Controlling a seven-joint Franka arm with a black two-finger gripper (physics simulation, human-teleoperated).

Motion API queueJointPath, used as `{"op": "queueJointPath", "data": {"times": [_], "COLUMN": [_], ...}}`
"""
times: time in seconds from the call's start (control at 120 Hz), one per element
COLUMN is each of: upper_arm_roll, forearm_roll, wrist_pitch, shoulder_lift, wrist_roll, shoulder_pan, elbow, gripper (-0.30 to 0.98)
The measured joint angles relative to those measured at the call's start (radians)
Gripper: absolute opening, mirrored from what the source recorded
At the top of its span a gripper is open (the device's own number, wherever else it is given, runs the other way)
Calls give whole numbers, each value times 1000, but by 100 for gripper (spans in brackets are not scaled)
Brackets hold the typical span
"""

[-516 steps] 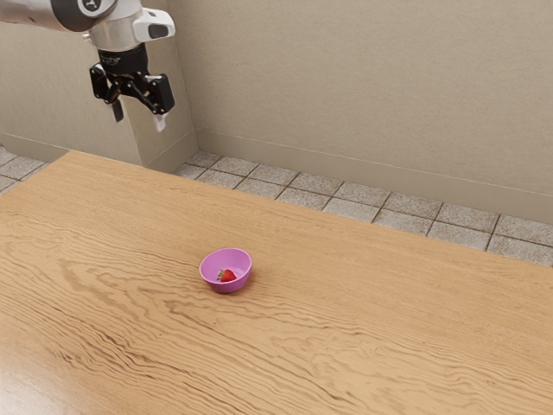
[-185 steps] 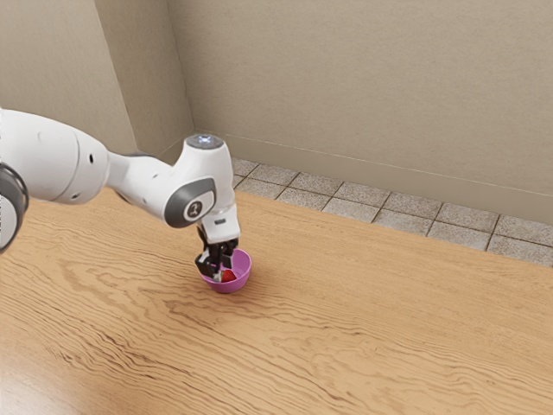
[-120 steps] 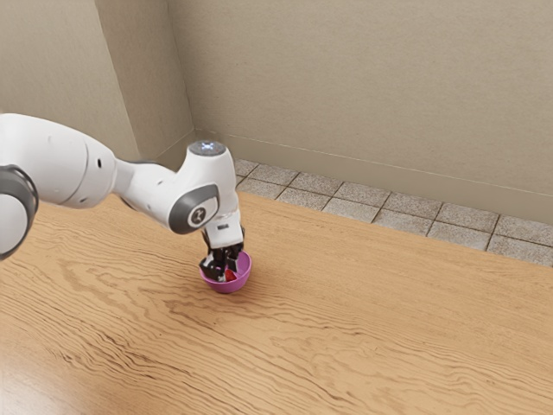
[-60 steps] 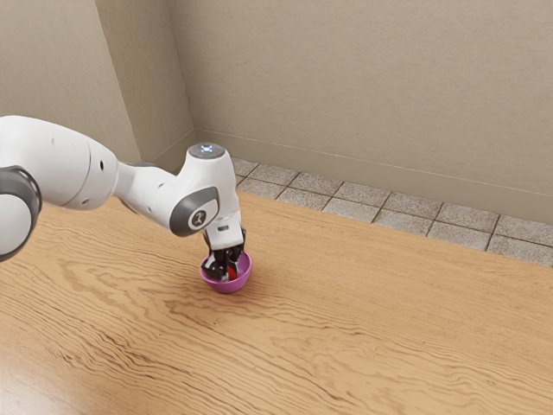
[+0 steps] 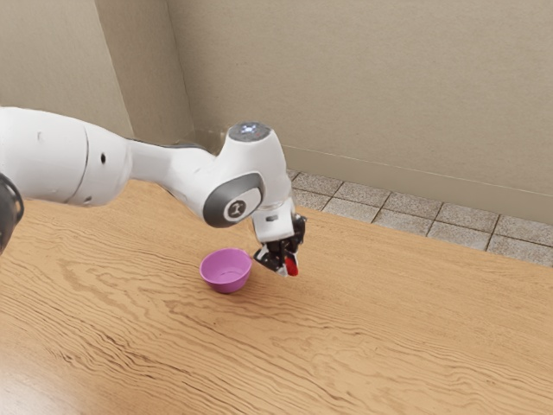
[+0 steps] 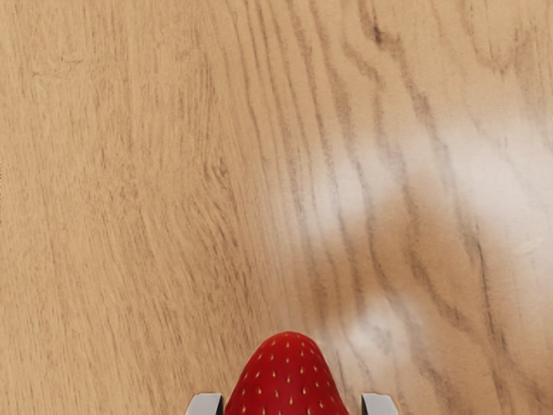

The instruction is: Take strawberry from the bowl

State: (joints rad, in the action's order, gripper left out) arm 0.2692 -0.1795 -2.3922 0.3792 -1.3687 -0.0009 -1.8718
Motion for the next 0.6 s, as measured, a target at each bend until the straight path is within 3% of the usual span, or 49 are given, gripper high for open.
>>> {"op": "queueJointPath", "data": {"times": [0.192,0.333,0.467,0.508,0.6], "upper_arm_roll": [90,96,92,48,-213], "forearm_roll": [-3,0,28,42,118], "wrist_pitch": [-34,-53,19,140,391], "shoulder_lift": [106,120,39,-87,-330], "wrist_roll": [28,41,128,216,380], "shoulder_pan": [-40,-34,-27,-7,37], "elbow": [47,52,45,33,99], "gripper": [7,35,51,54,59]}}
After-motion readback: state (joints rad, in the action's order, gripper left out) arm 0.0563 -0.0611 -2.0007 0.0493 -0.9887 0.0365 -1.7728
